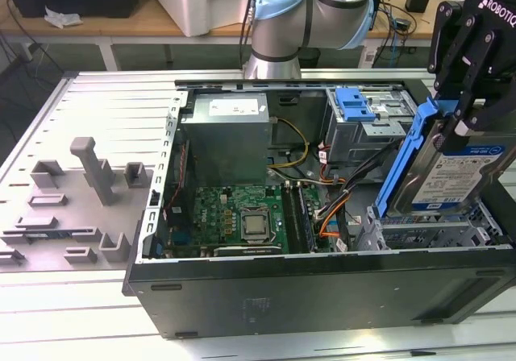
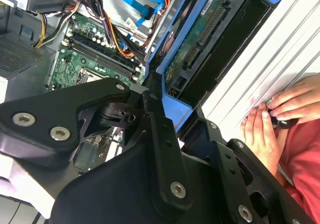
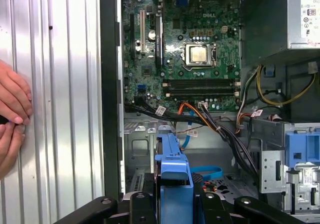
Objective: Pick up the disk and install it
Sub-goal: 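Insert the disk into the insertion slot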
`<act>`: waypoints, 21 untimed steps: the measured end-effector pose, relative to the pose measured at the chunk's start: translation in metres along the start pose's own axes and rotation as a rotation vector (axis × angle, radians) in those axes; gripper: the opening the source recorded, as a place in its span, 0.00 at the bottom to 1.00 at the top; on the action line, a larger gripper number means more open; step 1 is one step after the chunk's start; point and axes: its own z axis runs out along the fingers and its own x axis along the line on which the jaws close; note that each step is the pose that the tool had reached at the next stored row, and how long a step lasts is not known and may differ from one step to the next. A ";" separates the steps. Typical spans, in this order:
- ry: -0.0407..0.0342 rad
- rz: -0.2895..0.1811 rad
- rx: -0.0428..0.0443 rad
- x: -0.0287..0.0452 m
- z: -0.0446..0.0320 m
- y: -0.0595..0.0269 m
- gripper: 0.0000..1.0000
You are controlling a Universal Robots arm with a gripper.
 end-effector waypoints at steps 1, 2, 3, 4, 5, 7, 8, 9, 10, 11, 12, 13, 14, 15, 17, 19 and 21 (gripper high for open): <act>-0.0021 -0.001 -0.0001 0.0003 0.0000 0.0000 0.36; -0.0030 -0.001 -0.0001 0.0004 0.0000 0.0000 0.36; -0.0036 -0.002 -0.0001 0.0005 0.0000 0.0000 0.36; -0.0044 -0.002 -0.0001 0.0005 0.0000 -0.0001 0.36; -0.0047 -0.002 -0.0001 0.0006 0.0000 0.0000 0.36; -0.0047 -0.002 -0.0002 0.0006 0.0000 0.0000 0.36; -0.0047 -0.002 -0.0001 0.0006 0.0000 0.0000 0.36; -0.0047 -0.002 -0.0001 0.0006 0.0000 -0.0001 0.36; -0.0047 -0.002 -0.0002 0.0006 0.0000 -0.0001 0.36; -0.0046 -0.002 -0.0001 0.0006 0.0000 0.0000 0.36; -0.0046 -0.002 -0.0002 0.0006 0.0000 -0.0001 0.36; -0.0046 -0.002 -0.0001 0.0006 -0.0001 -0.0001 0.36; -0.0047 -0.003 -0.0001 0.0006 0.0000 -0.0001 0.36; -0.0047 -0.003 -0.0002 0.0006 0.0000 0.0000 0.36; -0.0046 -0.005 -0.0002 0.0006 0.0000 0.0000 0.36; -0.0046 -0.008 -0.0002 0.0006 0.0000 0.0000 0.36; -0.0039 -0.014 -0.0002 0.0006 -0.0001 0.0000 0.36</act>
